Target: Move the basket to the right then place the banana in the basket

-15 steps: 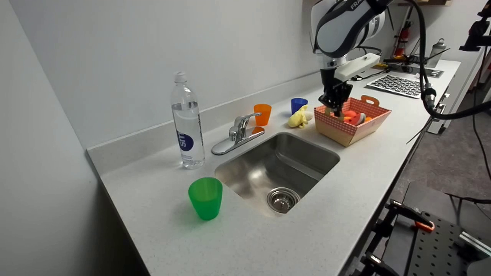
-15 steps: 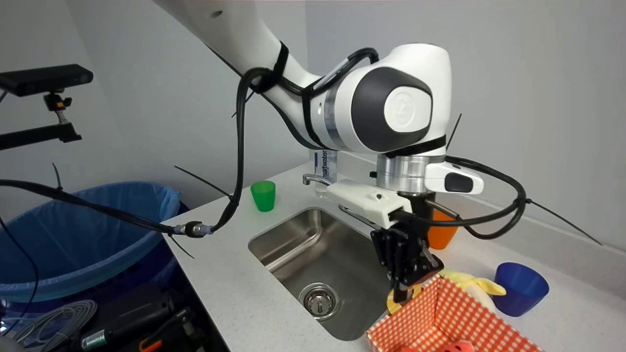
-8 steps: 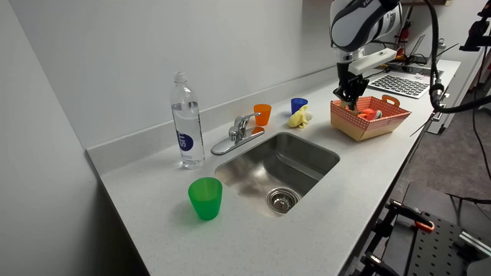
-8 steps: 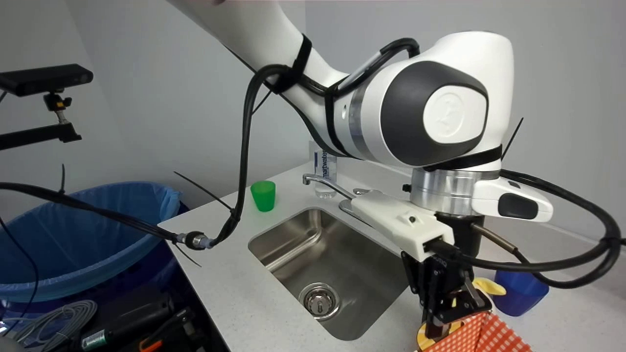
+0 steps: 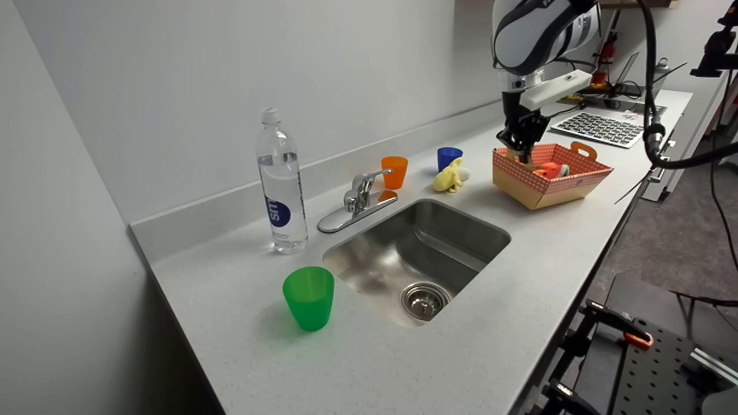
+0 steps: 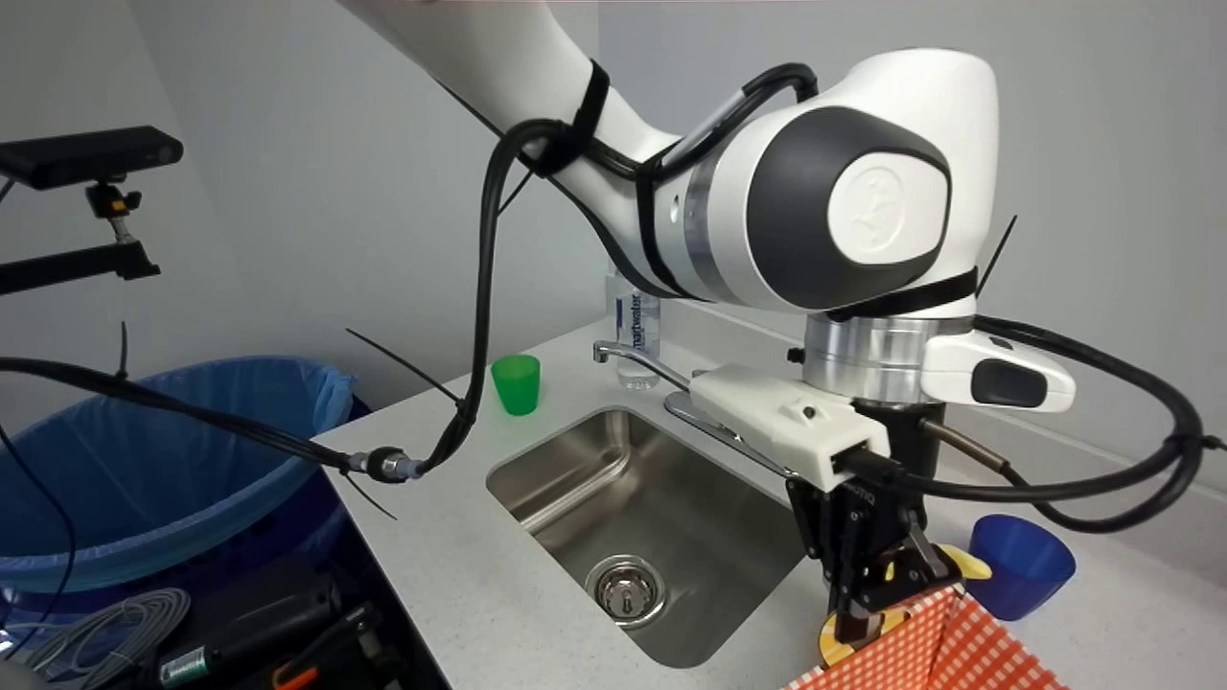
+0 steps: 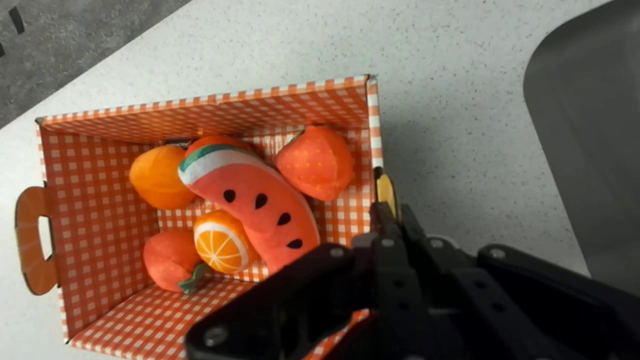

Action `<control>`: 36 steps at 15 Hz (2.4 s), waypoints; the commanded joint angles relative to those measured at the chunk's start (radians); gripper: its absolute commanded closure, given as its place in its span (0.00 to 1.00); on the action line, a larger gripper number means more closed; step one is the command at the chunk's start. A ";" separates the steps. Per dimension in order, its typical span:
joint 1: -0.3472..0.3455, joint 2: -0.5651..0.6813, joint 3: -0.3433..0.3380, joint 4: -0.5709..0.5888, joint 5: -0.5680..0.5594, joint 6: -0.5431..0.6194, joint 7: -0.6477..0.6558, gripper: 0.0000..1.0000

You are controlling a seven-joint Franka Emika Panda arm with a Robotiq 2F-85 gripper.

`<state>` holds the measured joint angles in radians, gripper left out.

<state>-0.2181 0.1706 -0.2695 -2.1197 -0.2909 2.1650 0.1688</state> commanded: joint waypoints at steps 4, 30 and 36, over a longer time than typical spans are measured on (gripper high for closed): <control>0.037 -0.036 0.044 -0.033 -0.017 0.012 -0.006 0.63; 0.046 0.194 0.024 0.382 0.233 -0.105 0.728 0.00; 0.043 0.271 0.004 0.457 0.222 -0.124 0.761 0.00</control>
<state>-0.1735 0.3881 -0.2546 -1.7415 -0.0841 2.0778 0.9048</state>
